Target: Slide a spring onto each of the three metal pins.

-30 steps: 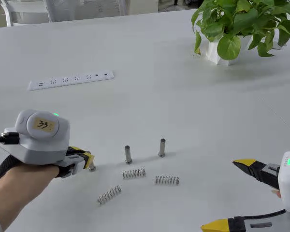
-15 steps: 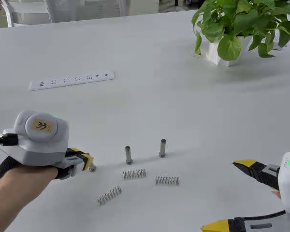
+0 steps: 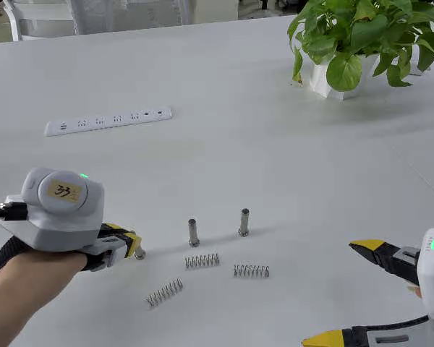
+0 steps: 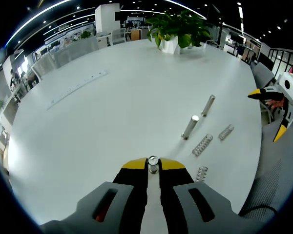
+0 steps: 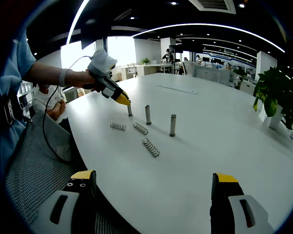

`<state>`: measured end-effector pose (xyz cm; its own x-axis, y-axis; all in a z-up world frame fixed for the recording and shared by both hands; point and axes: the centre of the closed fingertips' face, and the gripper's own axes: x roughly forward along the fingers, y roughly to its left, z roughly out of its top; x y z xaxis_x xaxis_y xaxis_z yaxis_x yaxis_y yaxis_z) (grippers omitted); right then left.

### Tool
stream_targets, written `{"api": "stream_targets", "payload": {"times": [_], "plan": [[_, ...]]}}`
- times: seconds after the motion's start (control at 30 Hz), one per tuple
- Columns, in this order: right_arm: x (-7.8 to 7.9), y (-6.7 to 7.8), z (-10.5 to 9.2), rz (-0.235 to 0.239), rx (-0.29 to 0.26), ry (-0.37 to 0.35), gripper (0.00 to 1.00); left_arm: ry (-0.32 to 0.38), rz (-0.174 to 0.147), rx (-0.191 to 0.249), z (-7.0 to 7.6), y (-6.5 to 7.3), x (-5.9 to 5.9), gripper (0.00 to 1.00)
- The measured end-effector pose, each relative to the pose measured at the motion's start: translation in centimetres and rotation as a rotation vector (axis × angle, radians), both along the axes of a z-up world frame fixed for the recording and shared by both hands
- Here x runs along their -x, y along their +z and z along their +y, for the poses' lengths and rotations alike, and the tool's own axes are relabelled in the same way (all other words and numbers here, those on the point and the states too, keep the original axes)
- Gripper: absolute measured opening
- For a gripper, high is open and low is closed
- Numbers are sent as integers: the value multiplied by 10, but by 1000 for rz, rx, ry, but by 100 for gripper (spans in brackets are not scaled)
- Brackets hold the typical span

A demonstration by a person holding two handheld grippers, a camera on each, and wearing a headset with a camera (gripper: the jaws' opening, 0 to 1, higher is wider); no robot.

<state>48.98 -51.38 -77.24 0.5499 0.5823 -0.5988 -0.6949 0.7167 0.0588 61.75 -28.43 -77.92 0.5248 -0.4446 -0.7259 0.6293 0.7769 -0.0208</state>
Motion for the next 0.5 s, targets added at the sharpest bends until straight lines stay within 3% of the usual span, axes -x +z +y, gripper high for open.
{"api": "stream_targets", "payload": {"times": [0.5], "plan": [[-1, 1, 0, 3, 3, 5, 98, -22, -30, -6, 0, -1, -3, 5]]}}
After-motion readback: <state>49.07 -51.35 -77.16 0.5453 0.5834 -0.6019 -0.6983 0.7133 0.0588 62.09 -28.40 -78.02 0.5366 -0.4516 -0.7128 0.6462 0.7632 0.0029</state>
